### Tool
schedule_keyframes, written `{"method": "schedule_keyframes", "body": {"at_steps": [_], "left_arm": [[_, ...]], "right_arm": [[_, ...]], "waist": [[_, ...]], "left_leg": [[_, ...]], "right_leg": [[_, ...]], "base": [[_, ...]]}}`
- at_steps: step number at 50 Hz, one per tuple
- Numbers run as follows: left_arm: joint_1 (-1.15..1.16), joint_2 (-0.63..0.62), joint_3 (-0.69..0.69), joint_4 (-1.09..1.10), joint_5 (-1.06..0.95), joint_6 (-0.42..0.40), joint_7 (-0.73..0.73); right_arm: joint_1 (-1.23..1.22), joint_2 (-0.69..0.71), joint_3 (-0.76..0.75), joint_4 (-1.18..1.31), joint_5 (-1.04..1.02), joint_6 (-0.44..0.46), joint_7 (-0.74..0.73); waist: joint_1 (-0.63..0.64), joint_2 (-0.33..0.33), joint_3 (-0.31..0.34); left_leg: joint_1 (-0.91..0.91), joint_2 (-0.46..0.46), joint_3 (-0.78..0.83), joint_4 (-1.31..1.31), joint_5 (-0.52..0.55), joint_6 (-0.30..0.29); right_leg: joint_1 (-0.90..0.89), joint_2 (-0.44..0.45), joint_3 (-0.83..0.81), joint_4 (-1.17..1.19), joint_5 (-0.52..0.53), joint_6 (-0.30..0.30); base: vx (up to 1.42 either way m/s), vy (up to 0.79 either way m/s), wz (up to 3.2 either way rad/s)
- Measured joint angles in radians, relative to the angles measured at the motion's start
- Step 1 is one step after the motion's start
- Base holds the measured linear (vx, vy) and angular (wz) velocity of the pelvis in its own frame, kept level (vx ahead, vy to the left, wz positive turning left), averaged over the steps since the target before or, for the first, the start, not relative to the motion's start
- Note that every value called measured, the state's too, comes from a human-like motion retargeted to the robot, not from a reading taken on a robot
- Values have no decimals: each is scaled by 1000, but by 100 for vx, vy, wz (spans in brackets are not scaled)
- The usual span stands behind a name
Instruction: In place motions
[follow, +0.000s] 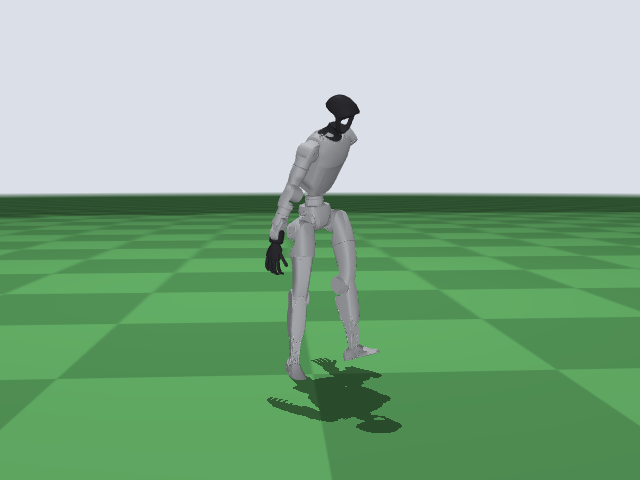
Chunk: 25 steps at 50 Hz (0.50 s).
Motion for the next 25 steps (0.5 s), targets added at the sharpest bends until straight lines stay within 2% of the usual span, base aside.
{"method": "schedule_keyframes", "body": {"at_steps": [8,17,21,25], "left_arm": [[28,5,-49,7,-8,-15,48],[59,56,-150,29,-76,-14,200],[14,51,-131,35,-165,89,399],[-29,38,-101,41,-375,102,449]], "right_arm": [[-84,-70,26,-27,66,-10,-14],[-200,-98,20,-89,132,-23,-29],[-280,-111,55,-112,139,-16,-53],[-343,-133,81,-153,131,0,-71]], "waist": [[83,79,0],[245,145,0],[289,168,0],[341,201,0]], "left_leg": [[-199,10,-54,-31,80,-22],[-400,64,-44,-41,124,-32],[-496,87,-51,-46,140,-39],[-587,105,-59,-50,157,-36]], "right_leg": [[-185,16,-26,9,27,-8],[-393,64,1,-8,84,-19],[-485,88,0,-35,119,-19],[-565,119,-3,-77,159,-17]], "base": [[-25,-12,47],[-14,-13,-15],[-14,-13,-13],[-8,-14,-19]]}}
